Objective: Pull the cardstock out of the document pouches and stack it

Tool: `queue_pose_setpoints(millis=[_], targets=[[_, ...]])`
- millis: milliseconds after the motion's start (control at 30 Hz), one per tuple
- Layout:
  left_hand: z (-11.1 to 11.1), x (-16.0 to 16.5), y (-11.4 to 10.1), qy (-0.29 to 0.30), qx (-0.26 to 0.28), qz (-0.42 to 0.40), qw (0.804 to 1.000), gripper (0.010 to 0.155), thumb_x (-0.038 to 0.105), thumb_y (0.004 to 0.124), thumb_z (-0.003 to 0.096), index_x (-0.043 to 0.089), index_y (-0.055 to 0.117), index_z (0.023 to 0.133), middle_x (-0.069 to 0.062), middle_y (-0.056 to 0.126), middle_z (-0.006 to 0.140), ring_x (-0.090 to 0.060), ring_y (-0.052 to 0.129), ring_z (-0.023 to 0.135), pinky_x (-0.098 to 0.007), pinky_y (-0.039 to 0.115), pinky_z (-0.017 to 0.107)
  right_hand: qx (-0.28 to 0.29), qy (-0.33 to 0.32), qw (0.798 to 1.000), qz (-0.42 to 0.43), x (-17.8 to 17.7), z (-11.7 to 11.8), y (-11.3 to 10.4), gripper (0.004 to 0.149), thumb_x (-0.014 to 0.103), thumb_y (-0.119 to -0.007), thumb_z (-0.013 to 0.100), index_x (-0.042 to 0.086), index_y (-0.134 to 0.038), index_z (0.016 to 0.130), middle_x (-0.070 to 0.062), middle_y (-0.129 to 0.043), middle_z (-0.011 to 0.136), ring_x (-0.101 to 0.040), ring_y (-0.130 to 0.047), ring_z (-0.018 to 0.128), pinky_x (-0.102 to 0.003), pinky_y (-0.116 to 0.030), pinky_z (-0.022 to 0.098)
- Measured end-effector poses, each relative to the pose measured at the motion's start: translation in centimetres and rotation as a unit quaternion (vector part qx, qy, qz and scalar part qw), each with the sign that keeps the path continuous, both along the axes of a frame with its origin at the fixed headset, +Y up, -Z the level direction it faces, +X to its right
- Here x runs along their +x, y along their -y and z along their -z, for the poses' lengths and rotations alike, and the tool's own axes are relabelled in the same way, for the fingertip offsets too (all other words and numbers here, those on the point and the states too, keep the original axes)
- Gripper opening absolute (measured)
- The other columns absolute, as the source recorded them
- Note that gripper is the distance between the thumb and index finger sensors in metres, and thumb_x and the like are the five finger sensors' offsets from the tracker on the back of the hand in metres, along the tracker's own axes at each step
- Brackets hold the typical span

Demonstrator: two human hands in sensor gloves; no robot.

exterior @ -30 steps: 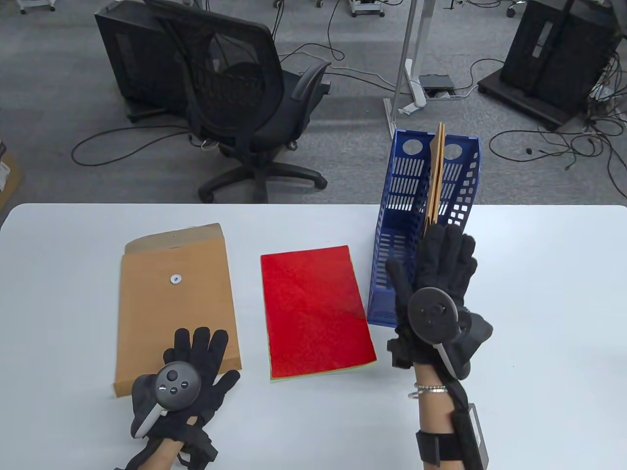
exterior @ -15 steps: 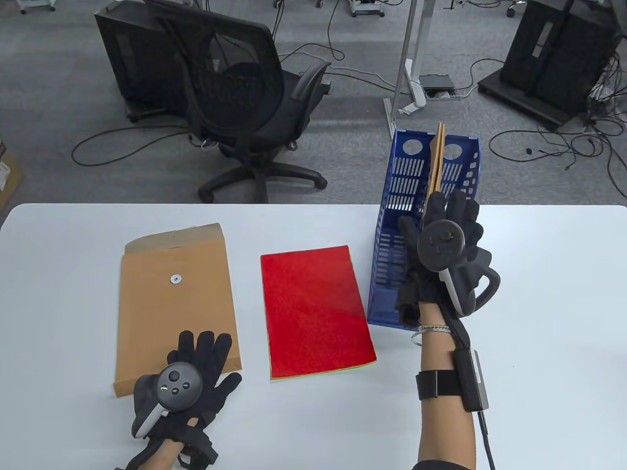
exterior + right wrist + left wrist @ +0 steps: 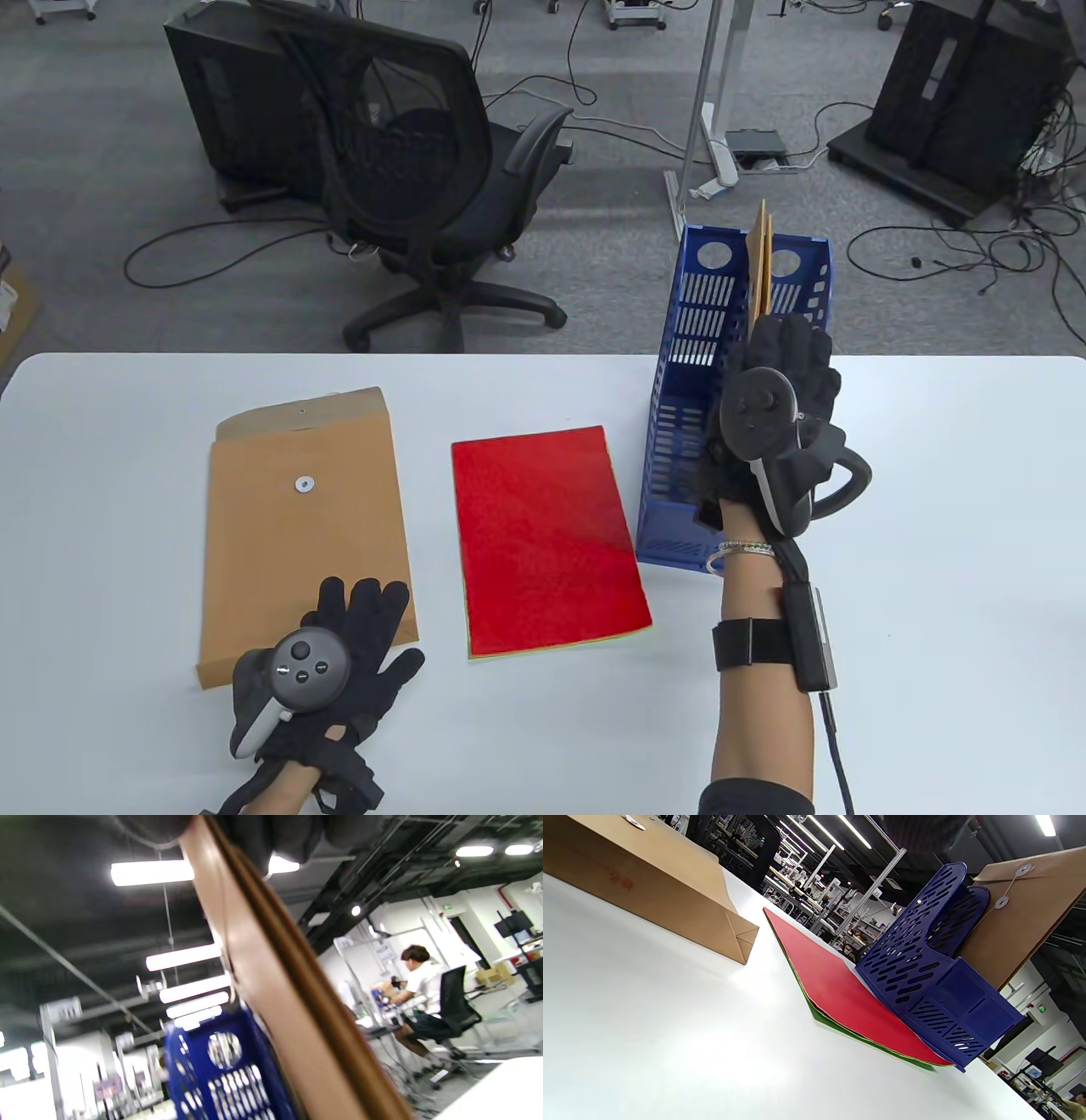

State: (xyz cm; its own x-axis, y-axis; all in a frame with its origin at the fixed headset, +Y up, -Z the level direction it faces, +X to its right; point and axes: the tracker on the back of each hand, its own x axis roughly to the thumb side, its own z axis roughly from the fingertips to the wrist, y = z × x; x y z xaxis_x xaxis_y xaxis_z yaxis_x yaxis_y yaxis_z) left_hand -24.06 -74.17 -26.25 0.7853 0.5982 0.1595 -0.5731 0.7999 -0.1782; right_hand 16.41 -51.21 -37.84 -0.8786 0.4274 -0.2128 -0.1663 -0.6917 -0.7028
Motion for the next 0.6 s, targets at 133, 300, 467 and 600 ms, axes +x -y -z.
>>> queue_pose_setpoints(millis=[133,300,467,600], targets=[[0.0,0.1,0.0,0.003,-0.001,-0.003,1.0,0.072,0.056,0.063,0.0519,0.035,0.027,0.111,-0.008,0.022,0.122,-0.032,-0.003,0.104,-0.056,0.009,0.069,0.051,-0.002,0.999,0.005,-0.6,-0.7,-1.8,0.046,0.039,-0.059,0.058,0.02,-0.07,0.1,-0.006,-0.068,0.106,-0.031,-0.069,0.096,-0.046,-0.065,0.071],[0.0,0.0,0.0,0.0,0.002,-0.006,1.0,0.072,0.056,0.063,0.0518,0.035,0.028,0.111,-0.009,0.023,0.122,-0.033,-0.002,0.104,-0.056,0.009,0.069,0.143,-0.018,0.989,0.025,-1.4,-2.1,-5.3,0.046,0.039,-0.058,0.058,0.019,-0.071,0.098,-0.008,-0.074,0.101,-0.032,-0.078,0.091,-0.045,-0.074,0.067],[0.0,-0.1,0.0,-0.007,0.001,-0.025,1.0,0.072,0.056,0.063,0.0518,0.035,0.029,0.112,-0.011,0.026,0.122,-0.038,0.0,0.104,-0.058,0.011,0.068,0.222,-0.043,0.974,0.034,-2.1,-4.8,-9.8,0.046,0.039,-0.056,0.059,0.019,-0.07,0.097,-0.007,-0.074,0.101,-0.031,-0.079,0.091,-0.044,-0.076,0.067],[0.1,-0.3,-0.2,-0.01,0.008,-0.04,0.999,0.072,0.056,0.063,0.0517,0.036,0.029,0.111,-0.009,0.027,0.122,-0.038,0.001,0.104,-0.059,0.011,0.068,0.301,-0.071,0.951,0.012,-3.1,-8.2,-13.2,0.045,0.039,-0.057,0.058,0.018,-0.073,0.095,-0.007,-0.078,0.098,-0.031,-0.084,0.087,-0.043,-0.079,0.063]])
